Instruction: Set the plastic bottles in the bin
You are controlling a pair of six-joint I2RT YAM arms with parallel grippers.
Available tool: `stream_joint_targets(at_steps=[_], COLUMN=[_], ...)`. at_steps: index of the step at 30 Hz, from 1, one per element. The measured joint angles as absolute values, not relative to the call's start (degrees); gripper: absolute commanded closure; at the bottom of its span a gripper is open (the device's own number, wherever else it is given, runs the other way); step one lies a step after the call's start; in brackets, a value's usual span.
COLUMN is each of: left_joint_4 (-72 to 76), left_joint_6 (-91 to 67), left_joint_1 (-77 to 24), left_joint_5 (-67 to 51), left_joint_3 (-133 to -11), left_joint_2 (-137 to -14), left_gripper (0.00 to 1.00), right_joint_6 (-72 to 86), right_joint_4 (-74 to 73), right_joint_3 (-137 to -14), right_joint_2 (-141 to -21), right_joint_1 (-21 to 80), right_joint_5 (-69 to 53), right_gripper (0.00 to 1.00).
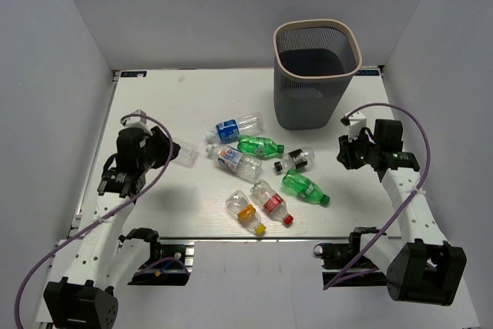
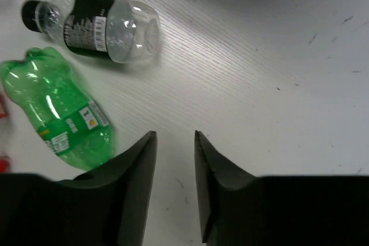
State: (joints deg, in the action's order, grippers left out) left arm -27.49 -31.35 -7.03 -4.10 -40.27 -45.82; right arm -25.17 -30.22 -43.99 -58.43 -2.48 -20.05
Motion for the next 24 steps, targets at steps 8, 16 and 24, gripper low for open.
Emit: stream_joint_targets(at_steps=[8,16,24], left_joint_4=[-38.54,-34.2,-25.56], left_joint_6=[-44.42,-53.56,-57.19], left_joint_1=[-7.4,-7.4,-7.4], left_joint_5=[5.69,10.39,10.94], left_joint_3=[-45.67,-45.47,-48.71], left_joint_2=[-58.76,-72.1,-84.9], left_gripper=[0.0,0.0,0.0], right_joint_6=[-27.88,-29.15,-30.3], right_joint_4=[-34.24,-36.34,-36.73], right_joint_3=[-47.27,-47.27,-47.0], right_joint_2=[-60.95,-61.93,-61.39], right_joint_1=[-0.82,0.69,1.63], right_joint_5=[-26.44,-28.29,-29.87], right_gripper=[0.23,0.22,0.22])
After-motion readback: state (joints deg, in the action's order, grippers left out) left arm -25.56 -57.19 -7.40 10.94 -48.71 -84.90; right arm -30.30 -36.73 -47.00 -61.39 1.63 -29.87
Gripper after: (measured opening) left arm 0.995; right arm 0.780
